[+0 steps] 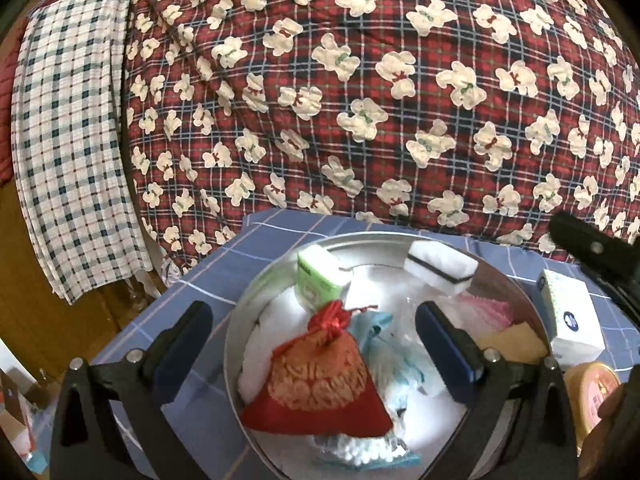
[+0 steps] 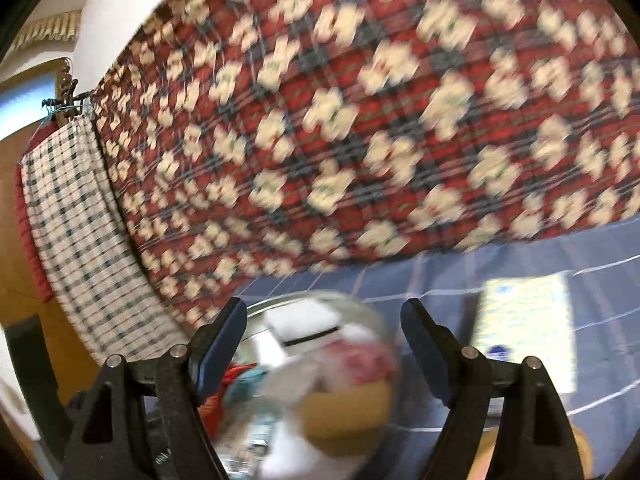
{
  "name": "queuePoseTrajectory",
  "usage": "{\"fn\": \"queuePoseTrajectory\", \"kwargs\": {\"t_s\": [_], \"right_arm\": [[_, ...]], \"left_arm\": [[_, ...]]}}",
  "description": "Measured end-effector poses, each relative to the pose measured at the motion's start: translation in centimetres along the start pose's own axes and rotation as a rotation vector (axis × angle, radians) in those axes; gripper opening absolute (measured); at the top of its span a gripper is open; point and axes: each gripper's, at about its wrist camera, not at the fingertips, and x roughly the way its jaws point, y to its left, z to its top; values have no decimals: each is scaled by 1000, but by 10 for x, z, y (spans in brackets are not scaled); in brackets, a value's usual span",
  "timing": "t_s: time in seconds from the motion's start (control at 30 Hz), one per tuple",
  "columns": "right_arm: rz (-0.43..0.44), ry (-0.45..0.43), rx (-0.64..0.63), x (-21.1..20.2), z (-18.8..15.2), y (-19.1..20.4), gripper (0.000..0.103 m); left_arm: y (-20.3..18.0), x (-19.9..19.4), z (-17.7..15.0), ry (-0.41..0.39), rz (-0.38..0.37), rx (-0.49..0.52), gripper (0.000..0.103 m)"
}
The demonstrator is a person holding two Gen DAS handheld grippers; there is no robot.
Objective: Organize soft objects
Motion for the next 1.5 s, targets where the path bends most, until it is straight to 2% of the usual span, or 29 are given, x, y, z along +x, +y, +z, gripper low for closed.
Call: {"fn": "queuePoseTrajectory", "kwargs": {"t_s": [0.2,0.3,0.47,0.7,0.97,1.5], "right_arm": [[-119,-163,-145,-33,-15,2,82],[-126,-201,-138,-42,-19,-2,90],[-127,-190,-175,-45,-28,-1,90],[-144,-233,-206,-57,-34,-1,90],[-116,-280,-253,-75,-44,6,90],[-103,-298,-233,-88,-46,0,92]], "left_arm": [[-8,-11,-15,-55,20,5,103],[-11,-15,-22,-71,41,16,103],[-10,-22,-31,-94,48,-1,103],[-8,-33,-35,-128,38,-9,103],[-11,-52,-42,-176,30,-8,103],[-20,-62,-46,-182,37,0,103]]}}
